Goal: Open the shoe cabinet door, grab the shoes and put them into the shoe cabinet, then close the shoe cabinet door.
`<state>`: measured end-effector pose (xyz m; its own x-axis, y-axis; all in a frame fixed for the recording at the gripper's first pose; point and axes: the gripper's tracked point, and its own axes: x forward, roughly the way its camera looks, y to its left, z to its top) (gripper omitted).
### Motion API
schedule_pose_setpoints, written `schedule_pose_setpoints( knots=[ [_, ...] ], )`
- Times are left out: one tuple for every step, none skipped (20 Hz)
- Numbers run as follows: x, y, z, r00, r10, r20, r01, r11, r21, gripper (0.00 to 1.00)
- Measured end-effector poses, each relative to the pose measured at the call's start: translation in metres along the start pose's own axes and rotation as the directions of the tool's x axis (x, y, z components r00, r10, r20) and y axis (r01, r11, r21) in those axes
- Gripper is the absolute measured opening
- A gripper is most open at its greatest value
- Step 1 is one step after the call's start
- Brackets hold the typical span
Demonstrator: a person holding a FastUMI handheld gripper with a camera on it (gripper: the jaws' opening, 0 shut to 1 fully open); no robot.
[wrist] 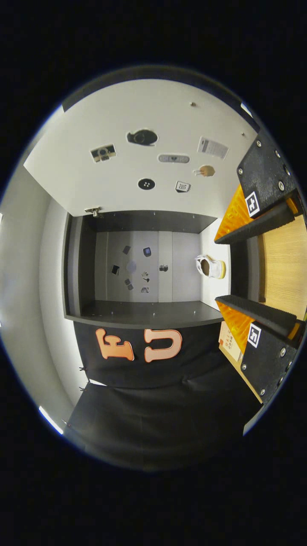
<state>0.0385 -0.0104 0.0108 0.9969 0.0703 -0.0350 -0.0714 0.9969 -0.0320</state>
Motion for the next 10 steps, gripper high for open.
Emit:
schedule_pose_setpoints(
  knots=[
    [-0.013, -0.004, 0.001, 1.000, -0.009, 0.009, 0.009, 1.000, 0.006, 0.76],
    [-0.025, -0.006, 0.002, 1.000, -0.011, 0.012, 0.010, 1.000, 0.018, 0.76],
    [-0.038, -0.010, 0.000, 1.000, -0.013, 0.012, 0.013, 1.000, 0.027, 0.77],
    [-0.050, -0.016, -0.001, 1.000, -0.023, 0.011, 0.023, 0.999, 0.031, 0.77],
    [-0.061, -0.024, -0.003, 0.999, -0.037, 0.010, 0.037, 0.999, 0.030, 0.77],
    [-0.066, -0.026, -0.004, 0.999, -0.050, 0.010, 0.050, 0.998, 0.026, 0.77],
    [-0.074, -0.031, -0.002, 0.998, -0.067, 0.008, 0.067, 0.997, 0.027, 0.77],
    [-0.081, -0.038, -0.001, 0.997, -0.082, 0.007, 0.082, 0.996, 0.029, 0.78],
    [-0.090, -0.047, -0.001, 0.995, -0.101, 0.009, 0.100, 0.994, 0.033, 0.78],
    [-0.097, -0.056, -0.001, 0.993, -0.121, 0.013, 0.120, 0.992, 0.036, 0.78]
  ],
)
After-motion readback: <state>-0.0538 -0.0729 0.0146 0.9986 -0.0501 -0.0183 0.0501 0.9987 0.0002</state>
